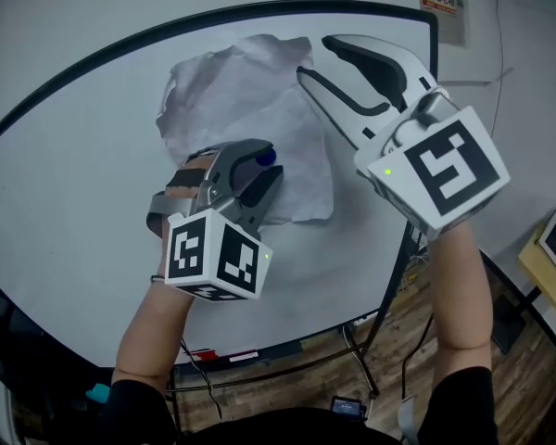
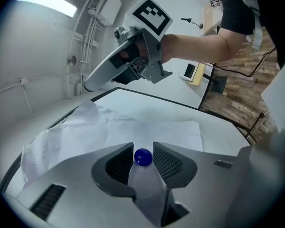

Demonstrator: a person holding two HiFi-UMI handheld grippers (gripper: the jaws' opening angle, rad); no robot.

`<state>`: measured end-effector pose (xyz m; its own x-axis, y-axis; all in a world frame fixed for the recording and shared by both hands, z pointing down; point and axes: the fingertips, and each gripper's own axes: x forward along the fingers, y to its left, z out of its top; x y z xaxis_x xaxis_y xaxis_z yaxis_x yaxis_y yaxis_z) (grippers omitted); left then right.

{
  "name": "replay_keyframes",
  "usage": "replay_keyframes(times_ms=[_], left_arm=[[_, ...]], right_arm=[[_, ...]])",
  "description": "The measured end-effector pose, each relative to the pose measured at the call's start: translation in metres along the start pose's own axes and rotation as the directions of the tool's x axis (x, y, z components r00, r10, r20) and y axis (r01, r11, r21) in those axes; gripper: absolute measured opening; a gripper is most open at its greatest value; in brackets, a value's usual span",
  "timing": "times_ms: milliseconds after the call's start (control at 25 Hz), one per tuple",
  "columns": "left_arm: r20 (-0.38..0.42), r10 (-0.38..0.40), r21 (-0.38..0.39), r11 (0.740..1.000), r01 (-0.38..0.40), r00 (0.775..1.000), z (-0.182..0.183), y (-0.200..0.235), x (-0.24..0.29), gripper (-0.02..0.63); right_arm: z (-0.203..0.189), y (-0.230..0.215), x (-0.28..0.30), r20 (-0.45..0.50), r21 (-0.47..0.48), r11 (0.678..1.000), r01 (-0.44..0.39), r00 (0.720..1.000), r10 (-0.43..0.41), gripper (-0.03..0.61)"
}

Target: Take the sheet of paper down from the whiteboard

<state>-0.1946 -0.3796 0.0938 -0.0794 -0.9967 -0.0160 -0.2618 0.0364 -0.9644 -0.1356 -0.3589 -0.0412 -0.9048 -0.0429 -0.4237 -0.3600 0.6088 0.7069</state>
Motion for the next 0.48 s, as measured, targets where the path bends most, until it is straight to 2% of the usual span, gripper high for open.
replay_keyframes(times_ms=[200, 360, 480], left_arm=[[-0.029, 0.008, -0.011, 1.0, -0.008, 1.0, -0.004, 0.002, 0.003, 0.143], [-0.038, 0.011, -0.011, 1.0, -0.012, 0.999, -0.003, 0.001, 0.003, 0.143], [-0.049, 0.015, -0.006, 1.0, -0.015, 0.999, -0.004, 0.001, 0.003, 0.138]], right_arm=[[-0.004, -0.002, 0.009, -0.015, 0.019, 1.0, -0.004, 1.0, 0.004, 0.149], [-0.021, -0.009, 0.018, -0.077, 0.043, 0.999, 0.013, 0.997, -0.01, 0.149], [-0.035, -0.016, 0.026, -0.135, 0.019, 0.999, 0.048, 0.99, -0.045, 0.149]])
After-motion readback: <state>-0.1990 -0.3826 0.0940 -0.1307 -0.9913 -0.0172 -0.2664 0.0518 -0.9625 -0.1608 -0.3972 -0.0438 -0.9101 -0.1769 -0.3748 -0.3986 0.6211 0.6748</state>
